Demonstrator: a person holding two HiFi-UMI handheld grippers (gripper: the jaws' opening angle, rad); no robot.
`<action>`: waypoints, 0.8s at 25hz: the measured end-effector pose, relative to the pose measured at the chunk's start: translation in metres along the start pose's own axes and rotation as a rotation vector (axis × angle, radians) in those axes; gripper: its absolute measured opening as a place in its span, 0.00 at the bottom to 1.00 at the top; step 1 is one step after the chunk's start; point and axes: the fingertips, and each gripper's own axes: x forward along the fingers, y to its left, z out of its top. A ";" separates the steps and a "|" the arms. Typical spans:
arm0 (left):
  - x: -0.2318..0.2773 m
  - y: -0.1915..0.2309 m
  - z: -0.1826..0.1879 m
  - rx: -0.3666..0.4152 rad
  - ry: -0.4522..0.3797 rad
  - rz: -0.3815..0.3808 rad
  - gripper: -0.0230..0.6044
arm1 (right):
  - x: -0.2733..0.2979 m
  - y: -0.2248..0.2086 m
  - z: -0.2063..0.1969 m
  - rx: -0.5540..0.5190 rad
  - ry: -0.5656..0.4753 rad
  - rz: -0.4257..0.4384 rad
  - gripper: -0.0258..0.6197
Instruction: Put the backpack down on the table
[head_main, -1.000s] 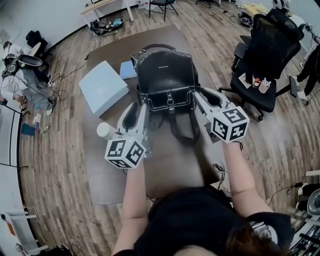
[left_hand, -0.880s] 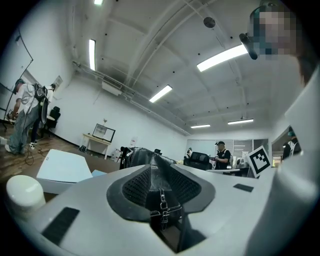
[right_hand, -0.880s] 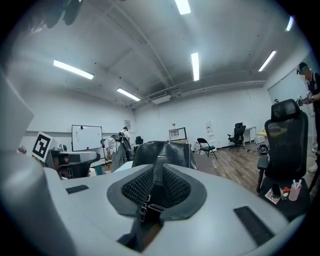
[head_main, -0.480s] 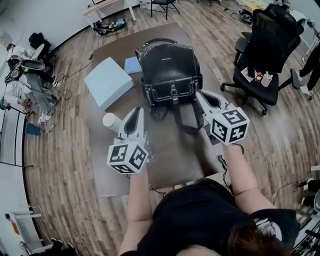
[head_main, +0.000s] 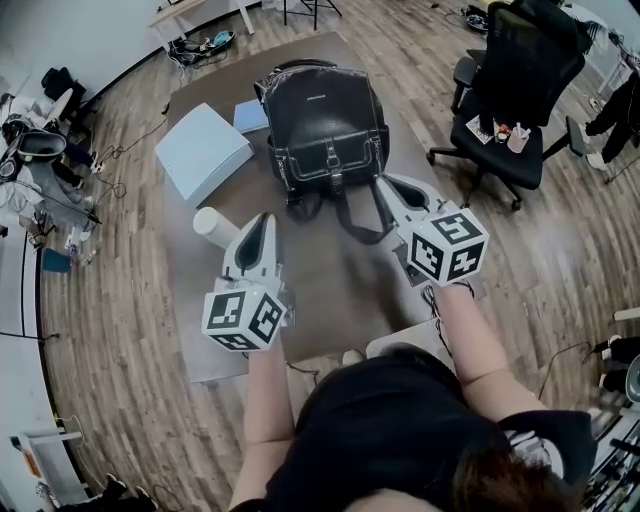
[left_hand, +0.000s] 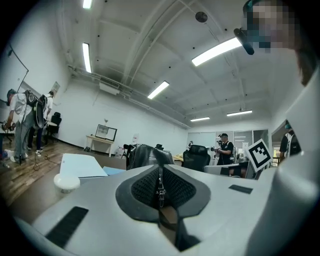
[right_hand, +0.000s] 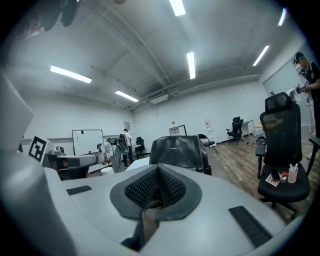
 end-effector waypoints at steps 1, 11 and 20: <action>-0.001 -0.001 -0.002 0.008 0.005 0.001 0.11 | -0.002 0.001 -0.001 0.000 0.001 -0.002 0.07; -0.005 -0.003 -0.019 -0.005 0.034 0.008 0.11 | -0.007 0.002 -0.012 -0.006 0.029 -0.009 0.07; -0.003 -0.003 -0.019 0.007 0.045 0.030 0.11 | -0.006 0.001 -0.009 -0.007 0.035 0.009 0.07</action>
